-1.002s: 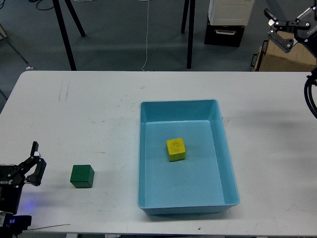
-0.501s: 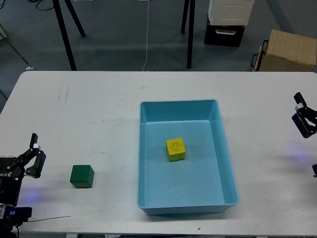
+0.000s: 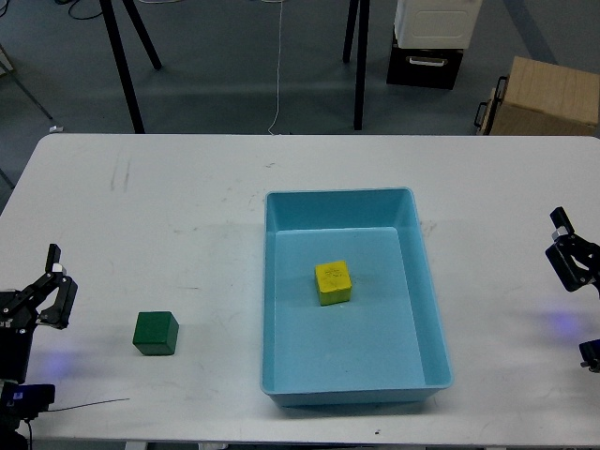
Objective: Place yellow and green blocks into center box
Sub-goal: 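Raise the left gripper and swing it toward the green cube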
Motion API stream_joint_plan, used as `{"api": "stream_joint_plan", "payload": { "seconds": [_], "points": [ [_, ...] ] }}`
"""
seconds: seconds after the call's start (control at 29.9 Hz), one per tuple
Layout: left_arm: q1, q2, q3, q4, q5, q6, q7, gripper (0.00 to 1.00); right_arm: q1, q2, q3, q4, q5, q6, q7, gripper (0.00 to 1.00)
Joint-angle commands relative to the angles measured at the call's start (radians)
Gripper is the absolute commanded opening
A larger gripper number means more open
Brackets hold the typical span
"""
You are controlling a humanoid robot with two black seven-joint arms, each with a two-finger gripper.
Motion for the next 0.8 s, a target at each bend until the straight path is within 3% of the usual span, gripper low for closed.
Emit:
{"api": "stream_joint_plan", "payload": {
  "seconds": [0.0, 0.13, 0.27, 0.43, 0.63, 0.77],
  "points": [
    [-0.028, 0.0, -0.086, 0.011, -0.008, 0.0, 0.007, 1.0, 0.001, -0.007, 0.0, 0.002, 0.0, -0.021, 0.0, 0.97],
    [-0.099, 0.011, -0.099, 0.038, -0.014, 0.0, -0.002, 1.0, 0.004, -0.008, 0.002, 0.002, 0.0, -0.026, 0.0, 0.97],
    [-0.104, 0.066, -0.128, -0.015, -0.02, 0.0, -0.006, 1.0, 0.004, 0.001, 0.0, 0.003, 0.0, -0.026, 0.0, 0.97],
    [-0.107, 0.242, -0.125, -0.046, -0.014, 0.0, -0.062, 1.0, 0.0, 0.001, 0.003, 0.003, -0.002, -0.026, 0.0, 0.97],
    [-0.13, 0.449, -0.1, -0.051, 0.06, 0.0, -0.054, 1.0, 0.001, 0.001, 0.007, 0.003, -0.005, -0.026, -0.002, 0.97],
    [-0.214, 0.528, 0.036, -0.051, 0.259, 0.0, -0.054, 1.0, 0.003, 0.004, 0.002, 0.003, -0.006, -0.026, -0.002, 0.97]
  ]
}}
